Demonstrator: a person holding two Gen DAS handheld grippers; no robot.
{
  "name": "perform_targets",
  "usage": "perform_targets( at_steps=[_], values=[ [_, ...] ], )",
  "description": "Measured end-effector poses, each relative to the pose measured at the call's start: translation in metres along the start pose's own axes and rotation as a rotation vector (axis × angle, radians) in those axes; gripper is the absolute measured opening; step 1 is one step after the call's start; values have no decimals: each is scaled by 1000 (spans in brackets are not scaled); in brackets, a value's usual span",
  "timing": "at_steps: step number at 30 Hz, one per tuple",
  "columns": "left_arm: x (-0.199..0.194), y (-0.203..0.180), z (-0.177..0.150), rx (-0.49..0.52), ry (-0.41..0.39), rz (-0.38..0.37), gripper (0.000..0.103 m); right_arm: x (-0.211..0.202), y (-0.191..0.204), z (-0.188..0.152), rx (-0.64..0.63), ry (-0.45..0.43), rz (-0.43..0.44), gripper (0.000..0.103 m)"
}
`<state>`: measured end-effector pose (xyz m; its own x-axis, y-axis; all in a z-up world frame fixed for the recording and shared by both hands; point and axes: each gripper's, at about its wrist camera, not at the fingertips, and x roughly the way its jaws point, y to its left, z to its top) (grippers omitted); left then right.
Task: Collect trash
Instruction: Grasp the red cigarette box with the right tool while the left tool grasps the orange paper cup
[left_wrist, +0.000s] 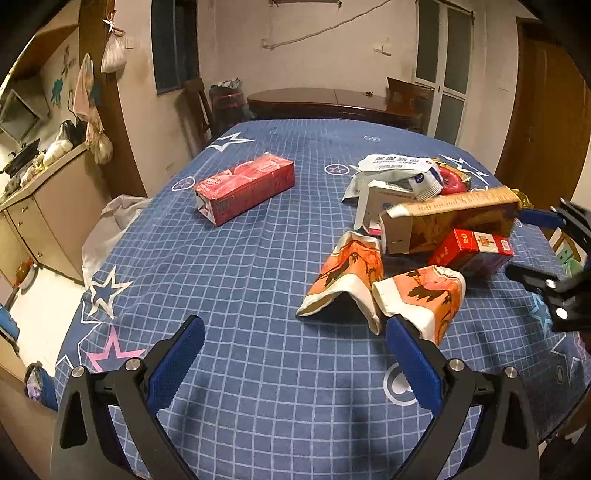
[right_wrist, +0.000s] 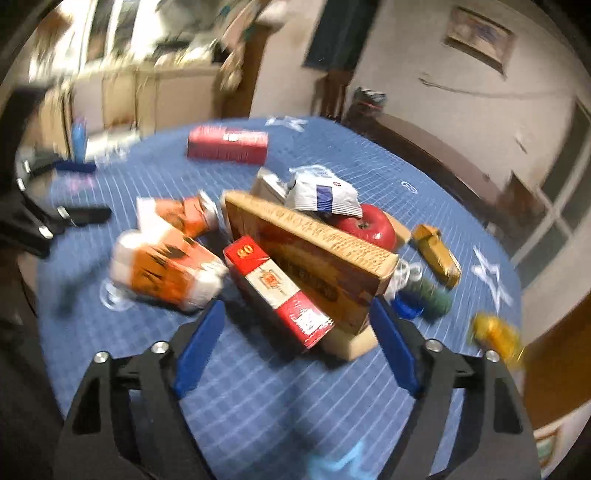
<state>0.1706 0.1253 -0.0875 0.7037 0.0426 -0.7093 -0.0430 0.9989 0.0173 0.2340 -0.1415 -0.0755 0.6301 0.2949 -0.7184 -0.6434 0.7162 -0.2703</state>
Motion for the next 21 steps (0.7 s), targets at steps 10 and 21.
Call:
perform_targets(
  at_steps=[10, 21],
  values=[
    [13, 7, 0, -30, 27, 1, 98, 26, 21, -2, -133, 84, 84, 23],
    [8, -19, 0, 49, 31, -276, 98, -51, 50, -70, 195, 26, 129, 22]
  ],
)
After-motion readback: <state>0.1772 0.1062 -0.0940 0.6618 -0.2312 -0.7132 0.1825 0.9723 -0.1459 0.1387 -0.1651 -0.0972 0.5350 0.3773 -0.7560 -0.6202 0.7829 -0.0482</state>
